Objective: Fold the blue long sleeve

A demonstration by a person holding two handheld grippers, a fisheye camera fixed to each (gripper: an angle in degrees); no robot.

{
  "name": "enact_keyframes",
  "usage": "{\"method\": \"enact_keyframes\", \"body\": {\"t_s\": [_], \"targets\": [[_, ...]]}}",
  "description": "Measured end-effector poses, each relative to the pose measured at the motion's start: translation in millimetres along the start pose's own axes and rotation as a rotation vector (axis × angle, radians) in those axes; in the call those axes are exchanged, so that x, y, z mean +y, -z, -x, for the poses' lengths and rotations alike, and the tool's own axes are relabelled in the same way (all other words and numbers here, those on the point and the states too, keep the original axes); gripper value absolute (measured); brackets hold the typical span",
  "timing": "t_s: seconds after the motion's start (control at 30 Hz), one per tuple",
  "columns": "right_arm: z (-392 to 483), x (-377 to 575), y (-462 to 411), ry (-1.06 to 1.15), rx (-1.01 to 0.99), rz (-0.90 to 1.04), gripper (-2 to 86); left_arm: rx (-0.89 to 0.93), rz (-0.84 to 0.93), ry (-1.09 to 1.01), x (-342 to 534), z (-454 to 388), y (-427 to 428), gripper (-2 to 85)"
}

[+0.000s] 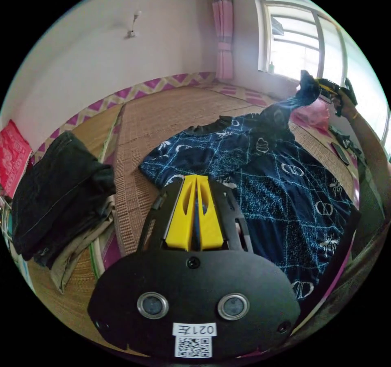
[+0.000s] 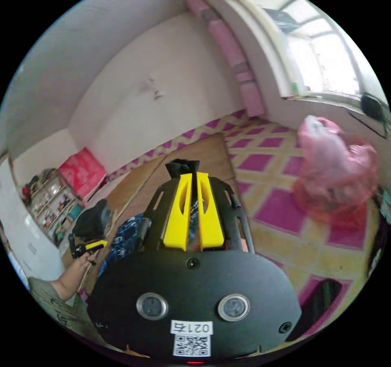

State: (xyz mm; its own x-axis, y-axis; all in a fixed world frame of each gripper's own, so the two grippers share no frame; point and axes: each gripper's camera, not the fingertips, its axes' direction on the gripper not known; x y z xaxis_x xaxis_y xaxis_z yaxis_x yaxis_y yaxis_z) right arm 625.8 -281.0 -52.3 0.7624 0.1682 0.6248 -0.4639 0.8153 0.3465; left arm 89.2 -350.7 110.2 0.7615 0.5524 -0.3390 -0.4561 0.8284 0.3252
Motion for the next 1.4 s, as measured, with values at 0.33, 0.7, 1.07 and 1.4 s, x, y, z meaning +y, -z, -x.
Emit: {"method": "enact_keyframes", "body": {"t_s": [0.33, 0.7, 1.07, 1.4], "targets": [[-238.7, 83.1, 87.0, -0.449, 0.18, 0.008, -0.1, 0.094, 0.045, -0.08, -33.1, -86.8, -19.8, -1.0], [-270.2, 122.3, 137.0, -0.488, 0.213, 0.034, 7.0, 0.148, 0.059, -0.238, -64.1, -155.3, -17.2, 4.4], [-113.5, 151.6, 131.4, 0.079, 0.162, 0.179, 8.2, 0.137, 0.073, -0.511, -94.2, -232.4, -42.6, 9.1], [-51.3, 233.1, 141.9, 0.183, 0.048, 0.272, 7.5, 0.392, -0.249, 0.038, -59.4, -63.8, 81.7, -0.1]]}}
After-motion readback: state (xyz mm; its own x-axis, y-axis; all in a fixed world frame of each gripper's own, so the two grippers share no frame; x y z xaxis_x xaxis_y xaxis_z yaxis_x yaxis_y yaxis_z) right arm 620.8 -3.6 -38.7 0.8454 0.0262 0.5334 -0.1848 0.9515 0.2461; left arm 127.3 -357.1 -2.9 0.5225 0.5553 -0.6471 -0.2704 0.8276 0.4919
